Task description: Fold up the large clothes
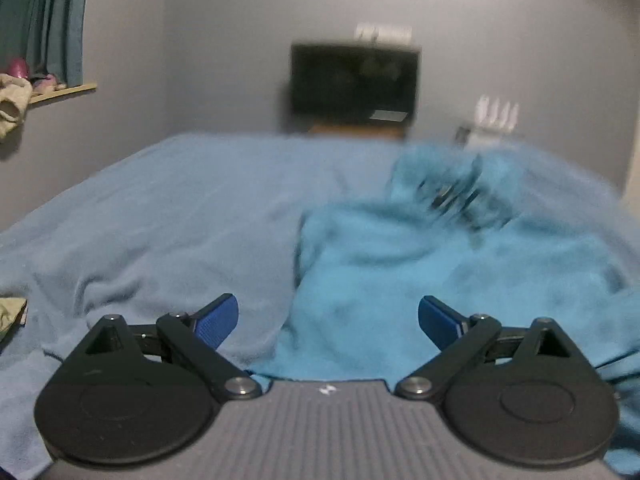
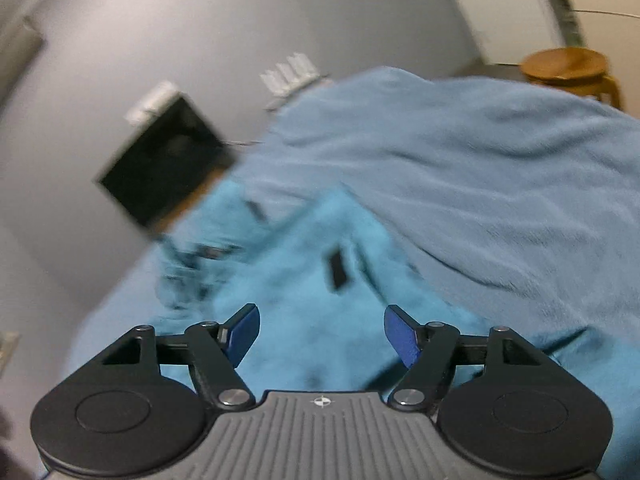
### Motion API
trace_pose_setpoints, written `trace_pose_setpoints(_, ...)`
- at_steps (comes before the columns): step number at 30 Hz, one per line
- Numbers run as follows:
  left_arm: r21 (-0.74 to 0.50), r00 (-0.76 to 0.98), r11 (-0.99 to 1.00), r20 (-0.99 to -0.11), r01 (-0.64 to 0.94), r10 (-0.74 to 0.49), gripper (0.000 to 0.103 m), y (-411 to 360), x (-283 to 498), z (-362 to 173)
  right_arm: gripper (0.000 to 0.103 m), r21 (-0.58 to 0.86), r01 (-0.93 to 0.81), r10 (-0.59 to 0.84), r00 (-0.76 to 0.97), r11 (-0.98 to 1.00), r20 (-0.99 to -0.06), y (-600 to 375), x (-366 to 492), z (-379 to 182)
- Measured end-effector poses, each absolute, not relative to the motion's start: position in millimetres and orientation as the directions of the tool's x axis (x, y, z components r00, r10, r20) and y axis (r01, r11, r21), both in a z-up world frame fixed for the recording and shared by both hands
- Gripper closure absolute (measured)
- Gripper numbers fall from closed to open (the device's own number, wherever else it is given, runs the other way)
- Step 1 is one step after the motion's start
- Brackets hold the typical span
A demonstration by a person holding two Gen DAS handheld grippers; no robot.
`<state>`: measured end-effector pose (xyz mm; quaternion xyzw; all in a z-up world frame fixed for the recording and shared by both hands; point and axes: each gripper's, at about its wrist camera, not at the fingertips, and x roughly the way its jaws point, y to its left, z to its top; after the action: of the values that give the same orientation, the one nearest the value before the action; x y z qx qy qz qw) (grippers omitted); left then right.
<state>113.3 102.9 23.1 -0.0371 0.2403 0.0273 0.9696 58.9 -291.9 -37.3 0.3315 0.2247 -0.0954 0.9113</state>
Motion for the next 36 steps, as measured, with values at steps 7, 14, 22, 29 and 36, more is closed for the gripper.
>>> trace_pose_setpoints(7, -0.12, 0.836, 0.993, -0.544, 0.006, -0.071, 0.002, 120.6, 49.2, 85.4, 0.015, 0.416, 0.011, 0.169, 0.904, 0.909, -0.393, -303.3, -13.9, 49.2)
trace_pose_setpoints(14, -0.106, 0.839, 0.994, -0.537, 0.038, -0.089, 0.002, 163.5, -10.7, 119.3, 0.012, 0.217, -0.19, 0.262, 0.886, 0.958, -0.383, -310.6, -104.1, 87.5)
trace_pose_setpoints(22, 0.046, 0.835, 0.981, -0.533, 0.189, -0.136, 0.002, 166.3, -84.2, 104.9, 0.012, 0.06, -0.269, 0.263, 0.827, 0.961, -0.497, -322.8, -171.3, 88.1)
trace_pose_setpoints(29, -0.046, 0.983, 0.999, -0.183, -0.016, 0.007, 0.001, 166.1, -122.0, 132.8, 0.012, 0.007, -0.32, 0.274, 0.799, 0.947, -0.535, -327.4, -199.4, 84.3)
trace_pose_setpoints(36, -0.185, 0.983, 0.965, -0.027, -0.184, 0.183, 0.0, 172.8, -115.0, 178.9, 0.012, 0.045, -0.303, 0.28, 0.8, 0.952, -0.531, -320.3, -184.1, 76.3)
